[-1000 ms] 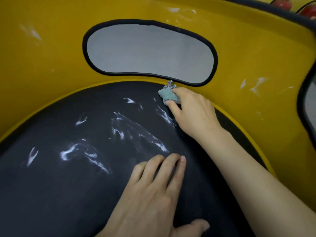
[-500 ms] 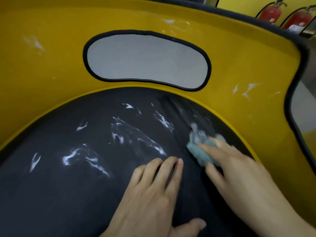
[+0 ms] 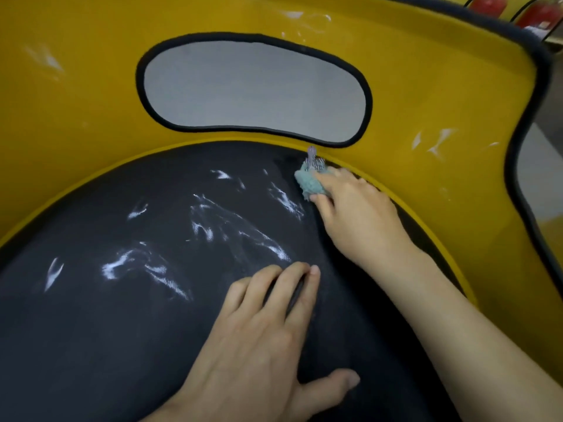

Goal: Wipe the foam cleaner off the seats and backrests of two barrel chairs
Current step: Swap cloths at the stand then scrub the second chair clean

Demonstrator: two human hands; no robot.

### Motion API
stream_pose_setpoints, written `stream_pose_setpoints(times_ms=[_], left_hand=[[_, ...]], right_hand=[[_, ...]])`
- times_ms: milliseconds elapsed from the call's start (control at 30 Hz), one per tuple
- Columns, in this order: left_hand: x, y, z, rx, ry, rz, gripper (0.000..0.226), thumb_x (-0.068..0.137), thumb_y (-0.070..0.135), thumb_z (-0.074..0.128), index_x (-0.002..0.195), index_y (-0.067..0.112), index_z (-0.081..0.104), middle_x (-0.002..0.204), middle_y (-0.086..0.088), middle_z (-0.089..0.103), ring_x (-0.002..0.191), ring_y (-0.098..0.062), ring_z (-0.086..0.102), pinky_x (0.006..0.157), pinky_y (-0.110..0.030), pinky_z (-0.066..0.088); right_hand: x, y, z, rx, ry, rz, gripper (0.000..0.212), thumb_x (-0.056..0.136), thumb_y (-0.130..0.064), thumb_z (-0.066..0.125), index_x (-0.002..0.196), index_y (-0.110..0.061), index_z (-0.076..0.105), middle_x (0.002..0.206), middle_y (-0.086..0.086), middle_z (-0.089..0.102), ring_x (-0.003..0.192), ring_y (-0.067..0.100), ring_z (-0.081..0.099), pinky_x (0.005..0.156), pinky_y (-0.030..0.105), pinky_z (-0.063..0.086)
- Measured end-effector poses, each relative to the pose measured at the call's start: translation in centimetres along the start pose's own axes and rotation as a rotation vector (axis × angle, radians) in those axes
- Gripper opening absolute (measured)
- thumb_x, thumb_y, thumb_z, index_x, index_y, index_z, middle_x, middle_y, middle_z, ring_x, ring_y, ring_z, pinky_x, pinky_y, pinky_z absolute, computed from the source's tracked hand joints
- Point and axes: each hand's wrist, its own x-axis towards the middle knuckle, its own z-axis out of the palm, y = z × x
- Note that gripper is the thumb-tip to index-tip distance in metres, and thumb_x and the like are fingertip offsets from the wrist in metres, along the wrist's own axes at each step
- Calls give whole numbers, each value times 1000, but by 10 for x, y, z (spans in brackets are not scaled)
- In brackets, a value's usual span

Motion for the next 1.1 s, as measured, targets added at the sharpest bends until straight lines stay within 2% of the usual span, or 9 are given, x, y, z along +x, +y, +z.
stream_pose_setpoints(times_ms=[67, 167, 300, 467, 667, 733, 800, 967, 1100], left_hand=[[0, 0, 0, -3, -4, 1, 104, 78, 87, 46, 145, 8, 56, 143, -3, 55, 125, -26, 47, 101, -40, 32], [0, 0, -1, -14, -2, 1, 104, 77, 87, 47, 144, 8, 57, 142, -4, 55, 124, -25, 47, 101, -39, 31], [1, 1, -3, -24, -8, 1, 104, 76, 87, 47, 143, 7, 58, 140, -4, 56, 123, -25, 47, 100, -39, 31], [0, 1, -5, -39, -19, -5, 104, 78, 86, 46, 146, 8, 54, 142, -1, 53, 124, -24, 49, 101, -39, 32], [-1, 1, -8, -42, -58, -7, 102, 82, 86, 43, 146, 8, 54, 143, -1, 52, 125, -23, 47, 103, -38, 30], [-2, 2, -8, -52, -58, -9, 102, 81, 85, 45, 145, 7, 55, 143, -2, 52, 125, -24, 48, 103, -38, 30], [-2, 2, -7, -55, -50, -9, 102, 80, 85, 46, 146, 8, 55, 144, -2, 53, 125, -24, 48, 103, -38, 30], [0, 2, -7, -42, -50, -10, 103, 80, 85, 45, 145, 7, 55, 143, -2, 53, 125, -24, 49, 103, -39, 31], [-1, 3, -8, -43, -60, -14, 102, 82, 86, 43, 147, 8, 52, 144, -1, 51, 126, -23, 48, 103, -38, 31]], right_hand=[[-51, 7, -8, -38, -47, -7, 46, 103, -34, 47, 148, -24, 49, 151, 1, 49, 140, 20, 43, 111, 32, 35], [-106, 7, -11, -60, -109, 35, 55, 99, -43, 34, 146, -21, 52, 149, 5, 52, 140, 23, 46, 112, 36, 29], [-64, 2, -7, -24, -138, 15, 51, 105, -37, 32, 153, -24, 39, 160, 6, 36, 149, 24, 30, 121, 38, 21], [35, -18, 7, -33, -12, 60, 33, 107, -32, 40, 134, -18, 54, 131, 9, 57, 117, 30, 52, 87, 38, 37], [-42, -5, -1, -72, -38, 16, 44, 104, -36, 40, 146, -22, 49, 144, 3, 53, 133, 24, 48, 104, 37, 41], [-92, -2, -7, -94, -90, 22, 55, 102, -40, 30, 150, -21, 46, 151, 5, 50, 142, 24, 43, 115, 41, 37], [-120, 3, -9, -71, -121, 48, 62, 98, -43, 23, 148, -19, 50, 147, 7, 54, 138, 25, 49, 112, 45, 41], [-63, 5, -4, -79, -66, 28, 49, 104, -34, 37, 152, -22, 42, 156, 7, 43, 144, 26, 38, 117, 42, 30], [15, 2, 0, -1, -2, 147, 34, 107, -31, 42, 135, -20, 55, 127, 9, 60, 111, 30, 56, 85, 41, 39]])
